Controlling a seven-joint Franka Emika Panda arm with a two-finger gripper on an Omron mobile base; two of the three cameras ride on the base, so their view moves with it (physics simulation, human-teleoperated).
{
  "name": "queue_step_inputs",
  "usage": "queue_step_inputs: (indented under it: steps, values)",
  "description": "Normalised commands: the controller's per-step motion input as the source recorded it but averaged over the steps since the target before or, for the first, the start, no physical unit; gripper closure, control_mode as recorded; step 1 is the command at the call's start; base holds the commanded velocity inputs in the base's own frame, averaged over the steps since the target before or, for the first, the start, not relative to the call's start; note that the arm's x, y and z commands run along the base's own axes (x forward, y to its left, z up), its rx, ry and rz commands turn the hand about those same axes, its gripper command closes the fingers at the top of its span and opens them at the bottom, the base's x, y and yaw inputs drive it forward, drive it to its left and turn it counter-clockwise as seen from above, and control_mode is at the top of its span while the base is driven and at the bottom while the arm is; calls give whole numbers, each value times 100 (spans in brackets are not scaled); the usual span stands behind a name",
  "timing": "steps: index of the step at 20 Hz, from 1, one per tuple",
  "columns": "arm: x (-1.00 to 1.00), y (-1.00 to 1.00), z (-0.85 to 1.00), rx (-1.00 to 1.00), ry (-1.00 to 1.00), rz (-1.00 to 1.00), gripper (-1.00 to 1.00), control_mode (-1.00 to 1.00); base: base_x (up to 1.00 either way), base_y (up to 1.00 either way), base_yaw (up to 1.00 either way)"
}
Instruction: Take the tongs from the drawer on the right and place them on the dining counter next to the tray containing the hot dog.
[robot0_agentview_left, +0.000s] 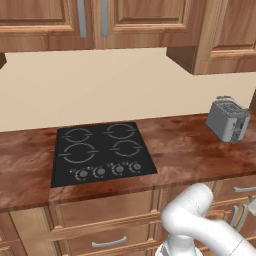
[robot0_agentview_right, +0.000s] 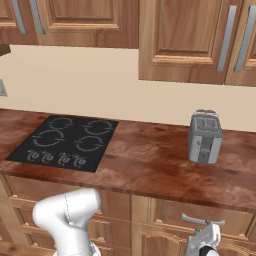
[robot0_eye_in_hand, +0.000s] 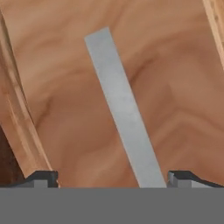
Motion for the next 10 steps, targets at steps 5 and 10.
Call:
queue_step_inputs:
  steps: [5,10]
  values:
    - [43,0,-26,0,-11,2,-100,-100,0,0,0]
    - [36,-3,-44,0,-9,5,-100,-100,0,0,0]
